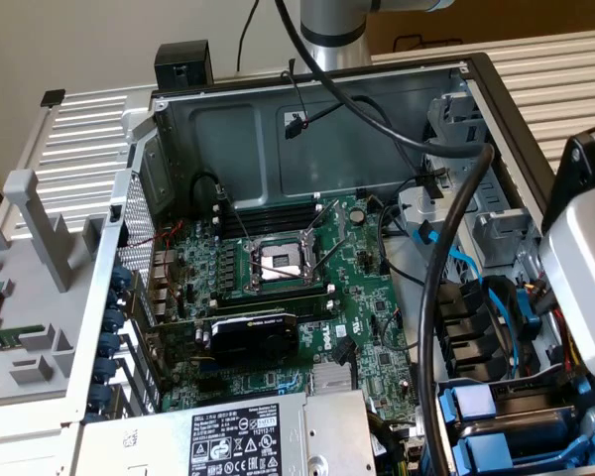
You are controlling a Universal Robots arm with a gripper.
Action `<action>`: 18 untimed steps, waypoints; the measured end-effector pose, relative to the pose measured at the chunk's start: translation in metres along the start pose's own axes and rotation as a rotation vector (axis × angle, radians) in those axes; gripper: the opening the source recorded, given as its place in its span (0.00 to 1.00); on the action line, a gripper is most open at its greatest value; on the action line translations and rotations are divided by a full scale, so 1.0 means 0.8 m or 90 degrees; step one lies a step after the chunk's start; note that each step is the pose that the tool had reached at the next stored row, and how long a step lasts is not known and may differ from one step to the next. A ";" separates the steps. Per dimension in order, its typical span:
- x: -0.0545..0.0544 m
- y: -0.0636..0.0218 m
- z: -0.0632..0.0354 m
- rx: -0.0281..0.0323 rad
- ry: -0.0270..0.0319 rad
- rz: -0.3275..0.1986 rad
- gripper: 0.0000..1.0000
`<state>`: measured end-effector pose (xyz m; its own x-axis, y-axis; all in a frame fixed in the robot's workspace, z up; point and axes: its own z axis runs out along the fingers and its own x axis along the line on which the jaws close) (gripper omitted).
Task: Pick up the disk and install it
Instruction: 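Insert the first disk wire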
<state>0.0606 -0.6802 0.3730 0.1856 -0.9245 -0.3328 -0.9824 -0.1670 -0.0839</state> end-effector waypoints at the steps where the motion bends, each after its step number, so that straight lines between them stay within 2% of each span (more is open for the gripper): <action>1: 0.002 0.000 0.000 0.0006 -0.0053 0.000 0.55; 2: 0.003 -0.001 0.000 0.0006 -0.0103 0.001 0.55; 3: 0.005 -0.001 0.000 -0.0003 -0.0136 0.001 0.55; 5: 0.010 -0.003 0.001 -0.0024 -0.0184 0.003 0.55; 8: 0.016 -0.006 0.005 -0.0050 -0.0194 0.003 0.55; 15: 0.024 -0.008 0.020 -0.0055 -0.0222 0.002 0.55; 16: 0.024 -0.008 0.021 -0.0057 -0.0239 0.000 0.55; 18: 0.025 -0.008 0.023 -0.0069 -0.0298 -0.005 0.55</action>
<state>0.0707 -0.6915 0.3497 0.1946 -0.9061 -0.3758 -0.9809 -0.1788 -0.0769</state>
